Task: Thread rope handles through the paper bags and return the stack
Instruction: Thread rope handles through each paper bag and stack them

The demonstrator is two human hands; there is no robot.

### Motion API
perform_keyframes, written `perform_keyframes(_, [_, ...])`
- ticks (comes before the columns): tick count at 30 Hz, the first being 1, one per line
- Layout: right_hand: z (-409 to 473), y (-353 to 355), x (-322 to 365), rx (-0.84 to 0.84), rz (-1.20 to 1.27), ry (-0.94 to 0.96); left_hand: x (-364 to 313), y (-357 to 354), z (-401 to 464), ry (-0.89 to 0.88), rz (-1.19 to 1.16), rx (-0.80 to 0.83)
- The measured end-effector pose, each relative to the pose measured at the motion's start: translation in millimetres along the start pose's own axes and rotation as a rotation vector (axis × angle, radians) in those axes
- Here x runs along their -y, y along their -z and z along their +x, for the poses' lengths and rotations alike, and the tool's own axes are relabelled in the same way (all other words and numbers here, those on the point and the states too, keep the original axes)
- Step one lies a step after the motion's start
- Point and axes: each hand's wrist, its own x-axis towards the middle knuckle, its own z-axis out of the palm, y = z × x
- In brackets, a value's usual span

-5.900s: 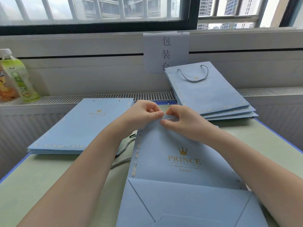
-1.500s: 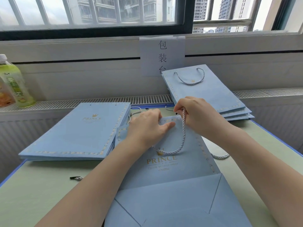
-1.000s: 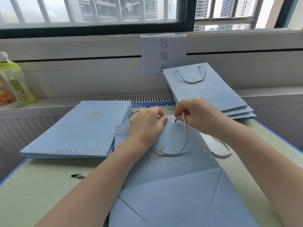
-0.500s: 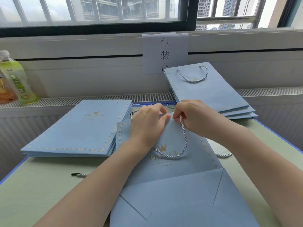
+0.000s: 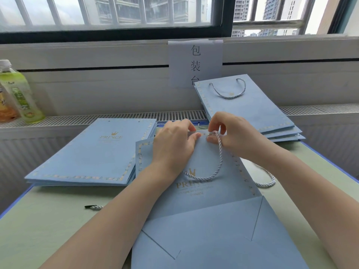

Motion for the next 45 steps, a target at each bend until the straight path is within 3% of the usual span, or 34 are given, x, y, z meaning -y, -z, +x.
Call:
perform_keyframes(6, [-1.3, 7.6, 1.7, 0.082, 0.065, 0.007, 1.3, 1.4, 1.0, 0.005, -0.001, -0.011])
perform_keyframes(12, [-0.9, 6.1, 3.9, -0.039, 0.078, -0.015, -2.1, 2.3, 0.9, -0.118, -0.038, -0.140])
perform_keyframes(18, [-1.6, 6.2, 3.5, 0.011, -0.120, -0.043, -0.1, 1.6, 0.1, -0.218, 0.037, -0.189])
perform_keyframes(22, [-2.4, 6.5, 6.6, 0.016, -0.028, -0.049, -3.0, 7.3, 2.5, -0.149, 0.025, 0.067])
perform_keyframes(25, [-2.7, -2.8, 12.9, -0.012, -0.112, 0.079, 0.1, 10.2, 7.0, -0.109, -0.047, 0.224])
perform_keyframes(30, [-2.8, -7.6, 14.1, -0.072, -0.162, 0.224, 0.3, 14.4, 11.7, -0.002, -0.299, 0.303])
perform_keyframes(35, [-3.1, -3.3, 18.3, -0.044, -0.077, 0.164, -2.6, 24.7, 13.6, 0.112, -0.477, 0.373])
perform_keyframes(45, [-4.2, -1.8, 12.4, 0.051, -0.028, 0.178, 3.2, 30.5, 13.6, 0.241, -0.604, 0.506])
